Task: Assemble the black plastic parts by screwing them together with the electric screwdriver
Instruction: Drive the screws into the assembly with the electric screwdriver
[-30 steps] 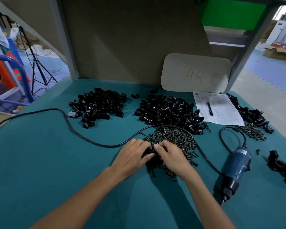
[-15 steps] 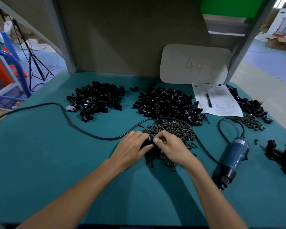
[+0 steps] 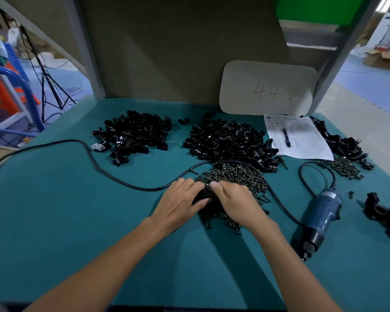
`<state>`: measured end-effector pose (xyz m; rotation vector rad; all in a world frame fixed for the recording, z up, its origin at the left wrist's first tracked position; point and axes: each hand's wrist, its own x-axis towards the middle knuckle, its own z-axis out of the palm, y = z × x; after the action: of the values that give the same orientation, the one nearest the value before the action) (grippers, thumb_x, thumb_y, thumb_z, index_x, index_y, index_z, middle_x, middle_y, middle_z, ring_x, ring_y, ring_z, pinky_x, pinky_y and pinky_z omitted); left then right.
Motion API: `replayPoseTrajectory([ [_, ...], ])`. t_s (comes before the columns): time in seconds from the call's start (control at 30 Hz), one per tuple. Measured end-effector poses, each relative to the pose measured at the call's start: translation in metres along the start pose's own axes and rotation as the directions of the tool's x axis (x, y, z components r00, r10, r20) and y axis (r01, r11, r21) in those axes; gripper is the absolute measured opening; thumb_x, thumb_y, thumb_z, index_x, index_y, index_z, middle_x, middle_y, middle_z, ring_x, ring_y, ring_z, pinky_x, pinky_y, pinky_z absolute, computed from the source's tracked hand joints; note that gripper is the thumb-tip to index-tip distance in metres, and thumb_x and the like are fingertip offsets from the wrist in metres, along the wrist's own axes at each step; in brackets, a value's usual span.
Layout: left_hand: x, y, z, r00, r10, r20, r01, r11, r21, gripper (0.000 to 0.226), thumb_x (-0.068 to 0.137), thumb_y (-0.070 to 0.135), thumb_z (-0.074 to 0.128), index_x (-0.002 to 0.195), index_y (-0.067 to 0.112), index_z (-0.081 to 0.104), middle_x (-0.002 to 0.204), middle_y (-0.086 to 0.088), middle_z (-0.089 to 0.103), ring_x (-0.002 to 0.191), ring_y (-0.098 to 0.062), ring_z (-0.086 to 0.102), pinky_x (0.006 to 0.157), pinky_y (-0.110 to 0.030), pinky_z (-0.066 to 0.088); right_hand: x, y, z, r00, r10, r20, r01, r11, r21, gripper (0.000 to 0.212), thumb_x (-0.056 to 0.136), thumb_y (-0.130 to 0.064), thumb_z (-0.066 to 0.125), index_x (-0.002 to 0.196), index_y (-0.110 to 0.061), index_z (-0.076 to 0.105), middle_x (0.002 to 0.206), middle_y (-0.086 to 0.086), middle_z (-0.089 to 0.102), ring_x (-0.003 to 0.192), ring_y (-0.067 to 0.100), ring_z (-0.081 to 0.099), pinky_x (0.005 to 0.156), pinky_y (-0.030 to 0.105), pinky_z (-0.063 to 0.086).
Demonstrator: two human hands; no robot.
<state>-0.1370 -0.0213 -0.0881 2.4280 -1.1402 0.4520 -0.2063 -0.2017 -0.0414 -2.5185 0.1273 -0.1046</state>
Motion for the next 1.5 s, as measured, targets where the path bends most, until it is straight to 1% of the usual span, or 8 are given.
replayPoseTrajectory([
  [0.23,0.0,0.001,0.0,0.999,-0.048,0.004,0.048,0.998,-0.05,0.041,0.1,0.056,0.043,0.104,0.018,0.06,0.089,0.004,0.055,0.078,-0.016,0.047,0.075,-0.031,0.044,-0.088,0.088,-0.074,0.742,0.367,-0.561,-0.436,0.9,0.012,0.045,0.098,-0.065,0.046,0.103,-0.022,0.056,0.096,0.003,0.067,0.089,0.03,0.063,0.076,0.04,0.045],
  [0.37,0.001,0.003,0.0,0.999,-0.032,0.017,0.033,0.998,-0.052,0.041,0.1,0.055,0.045,0.105,0.017,0.06,0.089,0.004,0.056,0.08,-0.016,0.05,0.075,-0.029,0.044,-0.117,0.121,-0.082,0.664,0.673,-0.324,-0.698,0.714,0.054,0.057,0.089,-0.066,0.06,0.119,-0.025,0.034,0.105,0.011,0.058,0.09,0.034,0.054,0.081,0.045,0.042],
  [0.57,-0.002,0.003,-0.002,0.998,-0.055,-0.005,0.054,0.996,-0.064,0.038,0.1,0.054,0.045,0.1,0.018,0.057,0.086,0.006,0.054,0.077,-0.013,0.047,0.071,-0.024,0.037,-0.105,0.137,-0.085,0.563,0.818,-0.113,-0.487,0.439,0.755,0.042,0.09,-0.029,0.075,0.114,-0.002,0.055,0.08,0.013,0.06,0.064,0.027,0.055,0.06,0.038,0.046],
  [0.7,0.001,0.004,-0.003,0.998,-0.058,0.007,0.059,0.997,-0.049,0.039,0.099,0.053,0.045,0.103,0.017,0.058,0.089,0.004,0.057,0.078,-0.014,0.048,0.072,-0.024,0.036,-0.103,0.13,-0.089,0.655,0.755,-0.021,-0.222,0.219,0.95,0.025,0.089,-0.035,0.065,0.101,-0.015,0.056,0.053,-0.002,0.052,0.037,0.011,0.048,0.038,0.02,0.045],
  [0.83,0.001,0.004,-0.001,0.998,-0.063,0.005,0.063,0.996,-0.059,0.037,0.099,0.054,0.045,0.101,0.018,0.055,0.087,0.009,0.053,0.076,-0.011,0.044,0.071,-0.022,0.032,-0.088,0.106,-0.083,0.771,0.63,-0.097,-0.043,0.204,0.978,0.019,0.09,-0.022,0.064,0.106,-0.019,0.054,0.101,0.001,0.078,0.062,0.008,0.066,0.051,0.017,0.054],
  [1.03,0.002,0.004,0.0,0.998,-0.059,-0.007,0.059,0.997,-0.058,0.035,0.098,0.051,0.047,0.1,0.017,0.056,0.086,0.011,0.049,0.075,-0.01,0.041,0.07,-0.022,0.033,-0.054,0.083,-0.075,0.726,0.681,-0.097,0.012,0.128,0.992,0.061,0.082,-0.075,0.049,0.12,-0.028,0.054,0.094,0.002,0.079,0.077,0.014,0.073,0.083,0.039,0.057],
  [1.27,0.0,0.005,-0.005,0.997,-0.074,-0.018,0.073,0.995,-0.062,0.042,0.096,0.052,0.043,0.103,0.014,0.059,0.089,0.004,0.058,0.078,-0.011,0.044,0.069,-0.024,0.037,-0.04,0.071,-0.049,0.851,0.524,-0.04,0.046,0.0,0.999,0.057,0.098,-0.06,0.04,0.148,-0.035,0.029,0.133,0.018,0.065,0.116,0.03,0.07,0.086,0.043,0.06],
  [1.5,0.0,0.005,-0.004,0.999,-0.038,-0.033,0.037,0.999,-0.028,0.038,0.097,0.05,0.044,0.096,0.015,0.057,0.084,0.004,0.056,0.073,-0.015,0.047,0.064,-0.025,0.038,-0.038,0.075,-0.039,0.852,0.523,-0.018,0.067,-0.075,0.995,0.047,0.101,-0.063,0.033,0.129,-0.03,0.051,0.131,0.016,0.066,0.121,0.023,0.067,0.088,0.042,0.062],
])
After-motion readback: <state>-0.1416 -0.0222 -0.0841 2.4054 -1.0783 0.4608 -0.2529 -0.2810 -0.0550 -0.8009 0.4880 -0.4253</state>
